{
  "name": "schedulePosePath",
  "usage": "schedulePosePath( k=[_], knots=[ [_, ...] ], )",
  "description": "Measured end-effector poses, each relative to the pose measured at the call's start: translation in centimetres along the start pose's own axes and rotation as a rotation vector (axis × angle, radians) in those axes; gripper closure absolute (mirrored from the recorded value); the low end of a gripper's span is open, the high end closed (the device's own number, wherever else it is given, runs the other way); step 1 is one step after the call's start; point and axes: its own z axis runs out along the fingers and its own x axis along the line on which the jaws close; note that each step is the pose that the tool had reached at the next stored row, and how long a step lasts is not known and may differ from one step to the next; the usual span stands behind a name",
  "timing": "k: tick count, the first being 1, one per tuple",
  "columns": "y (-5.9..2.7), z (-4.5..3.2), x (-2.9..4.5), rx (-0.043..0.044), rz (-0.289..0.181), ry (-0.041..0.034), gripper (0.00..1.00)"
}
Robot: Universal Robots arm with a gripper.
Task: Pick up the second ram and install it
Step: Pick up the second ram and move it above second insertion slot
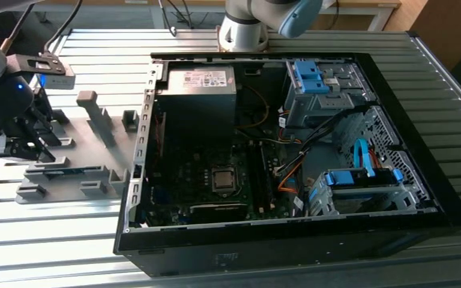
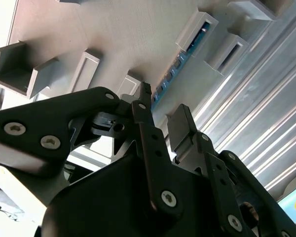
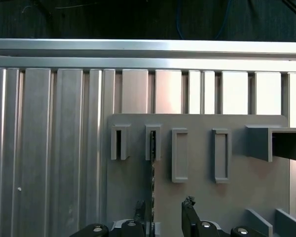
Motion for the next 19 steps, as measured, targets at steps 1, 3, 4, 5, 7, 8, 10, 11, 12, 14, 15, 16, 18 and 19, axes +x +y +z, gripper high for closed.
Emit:
schedulePosePath(
  k=[1, 3, 4, 5, 7, 8, 10, 11, 12, 14, 15, 16, 18, 19],
  knots=[
    [0.0, 0.09, 0.0, 0.0002, 0.0, 0.0, 0.59],
    [0.0, 0.22, 0.0, 0.0002, 0.0, 0.0, 0.59],
    [0.0, 0.27, 0.0, 0.0002, 0.0, 0.0, 0.59],
    [0.0, 0.33, 0.0, 0.0002, 0.0, 0.0001, 0.59],
    [0.0, 0.43, 0.01, 0.0002, 0.0, 0.0005, 0.59],
    [0.01, 0.49, 0.01, 0.0002, 0.0, 0.0007, 0.59],
    [0.01, 0.58, 0.01, 0.0001, 0.001, 0.0011, 0.59],
    [0.02, 0.62, 0.01, 0.0001, 0.002, 0.0012, 0.59],
    [0.02, 0.65, 0.01, 0.0, 0.003, 0.0014, 0.59],
    [0.02, 0.71, 0.01, 0.0001, 0.005, 0.0016, 0.59],
    [0.02, 0.74, 0.01, 0.0002, 0.006, 0.0018, 0.59],
    [0.02, 0.78, 0.01, 0.0004, 0.006, 0.0021, 0.59],
    [0.02, 0.85, 0.01, 0.0003, 0.007, 0.0038, 0.59],
    [0.02, 0.88, 0.01, 0.0003, 0.008, 0.0051, 0.59]
  ],
)
